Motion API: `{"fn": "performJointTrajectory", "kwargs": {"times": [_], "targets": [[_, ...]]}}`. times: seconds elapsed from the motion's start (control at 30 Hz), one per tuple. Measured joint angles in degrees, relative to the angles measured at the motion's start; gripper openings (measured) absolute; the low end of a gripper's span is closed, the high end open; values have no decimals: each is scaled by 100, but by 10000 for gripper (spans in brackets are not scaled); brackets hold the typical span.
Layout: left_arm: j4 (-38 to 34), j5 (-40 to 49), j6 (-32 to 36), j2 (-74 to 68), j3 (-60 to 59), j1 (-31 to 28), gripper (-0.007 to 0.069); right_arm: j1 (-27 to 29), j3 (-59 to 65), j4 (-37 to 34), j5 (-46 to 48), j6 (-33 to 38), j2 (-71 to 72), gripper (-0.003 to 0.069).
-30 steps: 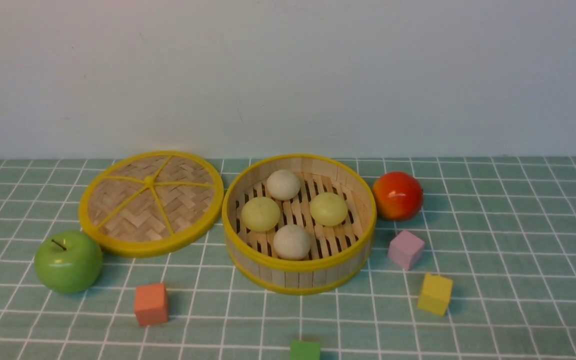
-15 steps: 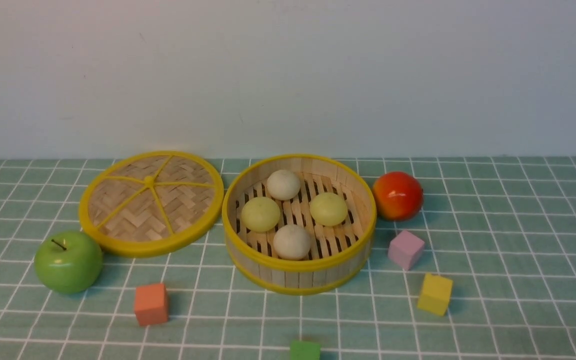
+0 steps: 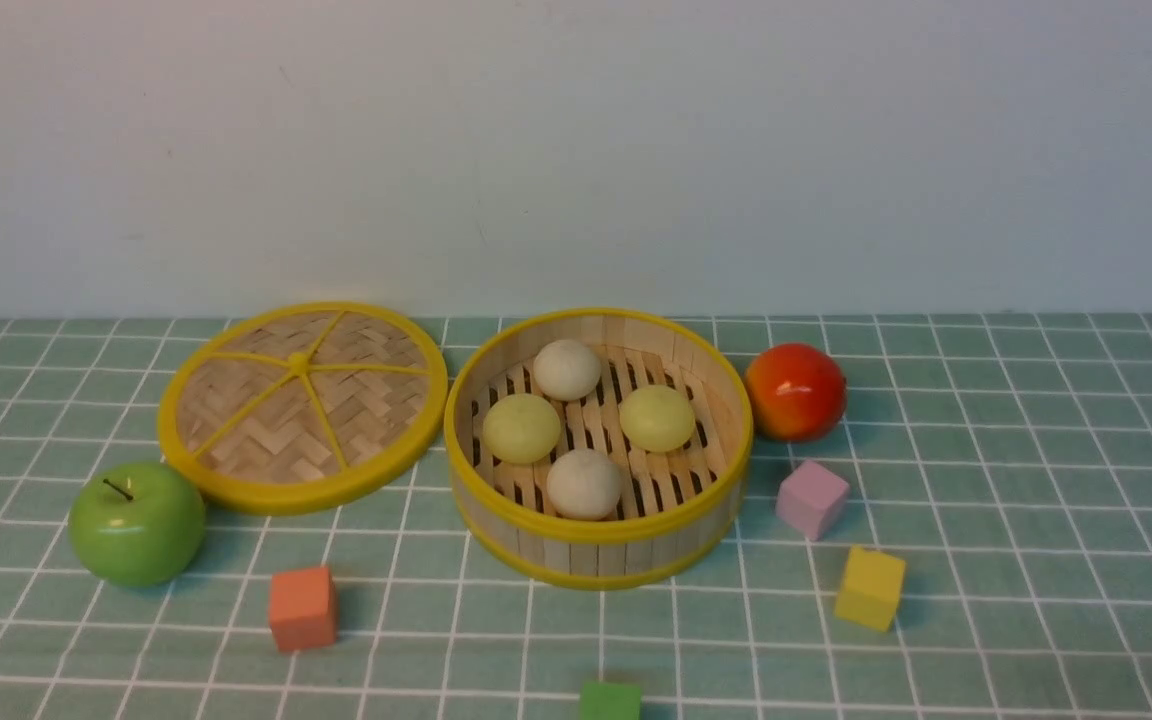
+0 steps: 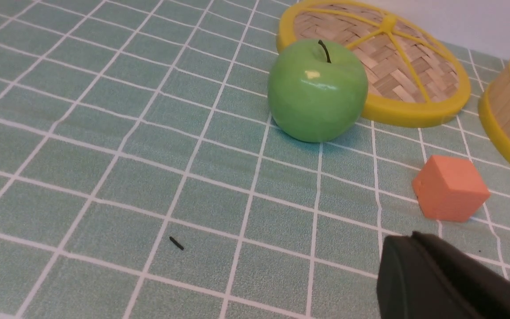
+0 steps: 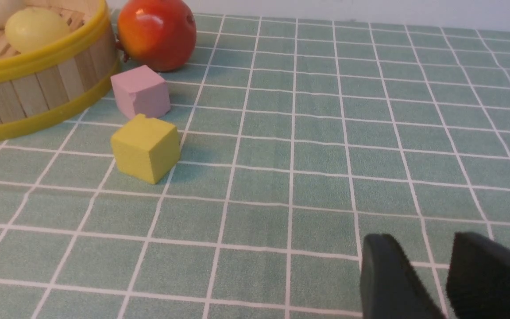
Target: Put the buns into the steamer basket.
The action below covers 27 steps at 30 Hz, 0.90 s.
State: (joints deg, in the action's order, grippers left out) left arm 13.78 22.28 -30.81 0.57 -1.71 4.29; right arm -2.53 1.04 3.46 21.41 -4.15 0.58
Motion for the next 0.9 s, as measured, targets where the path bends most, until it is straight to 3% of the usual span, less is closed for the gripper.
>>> {"fn": "performJointTrajectory", "kwargs": {"times": [0.9], "targets": [[0, 0, 0, 0, -1, 0, 39, 0, 0, 5, 0, 0, 0, 238]]}}
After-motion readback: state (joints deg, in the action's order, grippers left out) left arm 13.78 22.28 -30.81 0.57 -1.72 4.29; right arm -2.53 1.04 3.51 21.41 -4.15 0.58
